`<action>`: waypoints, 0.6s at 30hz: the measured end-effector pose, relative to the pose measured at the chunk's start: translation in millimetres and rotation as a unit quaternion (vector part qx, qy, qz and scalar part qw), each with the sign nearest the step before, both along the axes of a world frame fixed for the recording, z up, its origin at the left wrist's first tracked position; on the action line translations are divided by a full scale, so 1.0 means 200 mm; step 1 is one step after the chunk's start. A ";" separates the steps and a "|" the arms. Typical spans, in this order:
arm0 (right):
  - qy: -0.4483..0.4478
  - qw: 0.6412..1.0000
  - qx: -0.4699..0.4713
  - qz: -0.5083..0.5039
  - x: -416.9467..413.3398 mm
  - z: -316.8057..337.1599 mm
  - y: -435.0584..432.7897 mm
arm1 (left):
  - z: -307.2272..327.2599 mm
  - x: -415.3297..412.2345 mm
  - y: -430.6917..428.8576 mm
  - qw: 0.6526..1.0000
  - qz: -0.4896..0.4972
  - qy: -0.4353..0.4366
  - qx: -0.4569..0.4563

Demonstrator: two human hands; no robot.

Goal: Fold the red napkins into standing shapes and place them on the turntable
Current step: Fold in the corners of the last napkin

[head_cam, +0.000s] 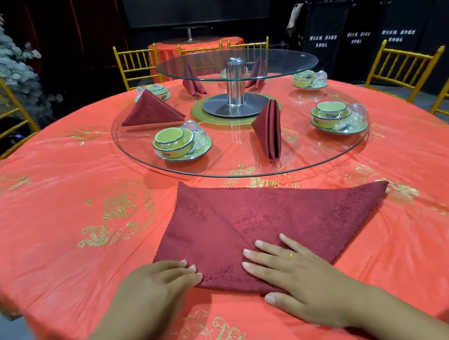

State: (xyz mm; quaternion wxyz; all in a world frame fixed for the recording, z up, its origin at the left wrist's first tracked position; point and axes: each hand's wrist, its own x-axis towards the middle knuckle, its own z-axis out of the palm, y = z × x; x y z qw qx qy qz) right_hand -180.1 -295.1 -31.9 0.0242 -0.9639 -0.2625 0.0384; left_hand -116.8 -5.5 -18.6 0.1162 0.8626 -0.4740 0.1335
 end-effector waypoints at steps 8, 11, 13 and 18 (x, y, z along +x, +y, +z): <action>0.014 1.000 0.009 0.001 -0.03 0.02 0.01 | 0.08 0.08 -0.28 0.988 0.098 0.116 -0.017; -0.065 0.996 -0.055 0.003 -0.05 0.04 0.03 | 0.01 0.17 -0.44 0.979 0.085 0.145 0.113; -0.071 0.996 -0.057 0.007 -0.06 0.03 0.02 | -0.04 0.23 -0.50 0.970 0.092 0.172 0.144; -0.078 0.995 -0.062 0.018 -0.05 0.01 0.01 | -0.13 0.42 -0.47 0.956 0.181 0.178 0.151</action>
